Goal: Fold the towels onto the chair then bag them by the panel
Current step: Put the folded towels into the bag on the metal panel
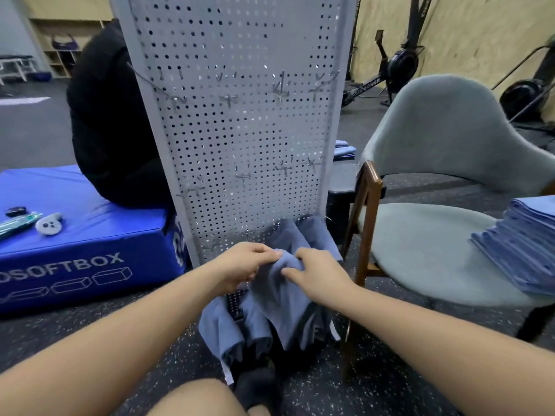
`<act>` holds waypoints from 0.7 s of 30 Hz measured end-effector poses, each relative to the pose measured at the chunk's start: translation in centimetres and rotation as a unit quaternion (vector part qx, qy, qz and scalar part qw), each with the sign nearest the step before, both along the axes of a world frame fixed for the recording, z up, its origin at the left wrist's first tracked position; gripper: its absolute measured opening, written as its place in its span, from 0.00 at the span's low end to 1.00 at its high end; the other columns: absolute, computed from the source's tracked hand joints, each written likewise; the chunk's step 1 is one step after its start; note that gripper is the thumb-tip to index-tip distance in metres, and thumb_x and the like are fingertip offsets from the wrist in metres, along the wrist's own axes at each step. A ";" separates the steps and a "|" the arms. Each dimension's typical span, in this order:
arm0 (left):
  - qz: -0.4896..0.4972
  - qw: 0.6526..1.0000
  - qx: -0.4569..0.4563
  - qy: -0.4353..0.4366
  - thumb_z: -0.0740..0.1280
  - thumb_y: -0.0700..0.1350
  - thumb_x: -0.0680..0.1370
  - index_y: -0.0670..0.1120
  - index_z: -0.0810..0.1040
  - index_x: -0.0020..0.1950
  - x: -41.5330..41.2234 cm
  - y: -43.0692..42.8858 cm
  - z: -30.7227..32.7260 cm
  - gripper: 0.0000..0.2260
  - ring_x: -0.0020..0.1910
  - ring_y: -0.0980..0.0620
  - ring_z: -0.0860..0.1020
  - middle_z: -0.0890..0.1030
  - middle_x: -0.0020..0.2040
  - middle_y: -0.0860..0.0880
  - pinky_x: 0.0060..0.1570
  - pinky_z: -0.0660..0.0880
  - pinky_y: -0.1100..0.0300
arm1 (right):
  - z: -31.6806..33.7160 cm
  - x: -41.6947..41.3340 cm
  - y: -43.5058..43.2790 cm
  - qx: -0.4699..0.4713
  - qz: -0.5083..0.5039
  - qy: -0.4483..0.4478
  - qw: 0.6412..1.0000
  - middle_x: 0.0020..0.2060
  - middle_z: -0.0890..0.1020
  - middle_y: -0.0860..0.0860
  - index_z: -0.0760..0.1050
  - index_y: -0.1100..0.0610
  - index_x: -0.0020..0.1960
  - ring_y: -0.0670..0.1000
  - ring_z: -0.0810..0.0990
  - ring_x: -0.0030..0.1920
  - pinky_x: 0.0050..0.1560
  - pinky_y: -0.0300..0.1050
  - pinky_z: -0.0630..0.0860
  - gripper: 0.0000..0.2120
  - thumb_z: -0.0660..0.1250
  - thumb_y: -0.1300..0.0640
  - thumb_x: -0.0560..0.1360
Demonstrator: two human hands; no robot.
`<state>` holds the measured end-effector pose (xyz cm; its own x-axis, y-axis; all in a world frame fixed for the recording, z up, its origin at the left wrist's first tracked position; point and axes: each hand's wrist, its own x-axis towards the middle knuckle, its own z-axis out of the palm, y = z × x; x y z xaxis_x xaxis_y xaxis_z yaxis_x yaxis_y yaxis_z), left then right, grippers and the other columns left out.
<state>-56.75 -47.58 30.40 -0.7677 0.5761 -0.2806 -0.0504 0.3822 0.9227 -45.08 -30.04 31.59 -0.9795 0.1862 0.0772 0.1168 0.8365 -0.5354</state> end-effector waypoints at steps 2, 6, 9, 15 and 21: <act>0.018 0.999 0.009 0.031 0.78 0.56 0.74 0.51 0.88 0.45 -1.9 -0.4 0.4 0.10 0.37 0.54 0.73 0.81 0.37 0.52 0.41 0.68 0.56 | -0.2 -2.0 -1.0 -0.002 -0.012 0.006 1.000 0.35 0.75 0.46 0.69 0.52 0.41 0.54 0.75 0.44 0.39 0.52 0.64 0.17 0.70 0.44 0.81; 0.045 0.996 0.006 0.080 0.78 0.56 0.77 0.52 0.85 0.42 -5.8 -0.8 0.6 0.09 0.42 0.53 0.76 0.84 0.39 0.53 0.48 0.71 0.54 | -0.8 -6.2 -2.7 -0.003 -0.026 0.018 0.999 0.44 0.82 0.54 0.72 0.54 0.45 0.60 0.81 0.52 0.44 0.52 0.71 0.15 0.70 0.44 0.80; 0.060 0.990 -0.042 0.121 0.75 0.53 0.81 0.48 0.84 0.46 -8.0 -0.9 0.1 0.10 0.40 0.53 0.75 0.83 0.39 0.52 0.43 0.70 0.56 | -1.4 -8.8 -3.8 -0.006 -0.033 0.004 0.999 0.51 0.85 0.59 0.78 0.59 0.53 0.63 0.83 0.55 0.49 0.53 0.77 0.15 0.70 0.46 0.79; 0.026 0.975 -0.145 0.168 0.74 0.48 0.81 0.47 0.87 0.53 -11.6 -1.6 -1.0 0.06 0.47 0.49 0.80 0.88 0.49 0.46 0.49 0.77 0.53 | -1.9 -11.3 -5.5 -0.013 -0.022 -0.014 1.000 0.54 0.86 0.59 0.84 0.57 0.58 0.63 0.84 0.57 0.49 0.51 0.78 0.10 0.67 0.54 0.81; 0.020 0.915 -0.275 0.294 0.73 0.48 0.79 0.52 0.88 0.53 -11.4 -1.1 -1.2 0.05 0.51 0.48 0.85 0.88 0.50 0.51 0.51 0.81 0.53 | -2.6 -12.5 -6.6 -0.011 -0.047 -0.025 0.999 0.54 0.86 0.60 0.85 0.55 0.58 0.63 0.84 0.57 0.46 0.47 0.72 0.10 0.67 0.58 0.80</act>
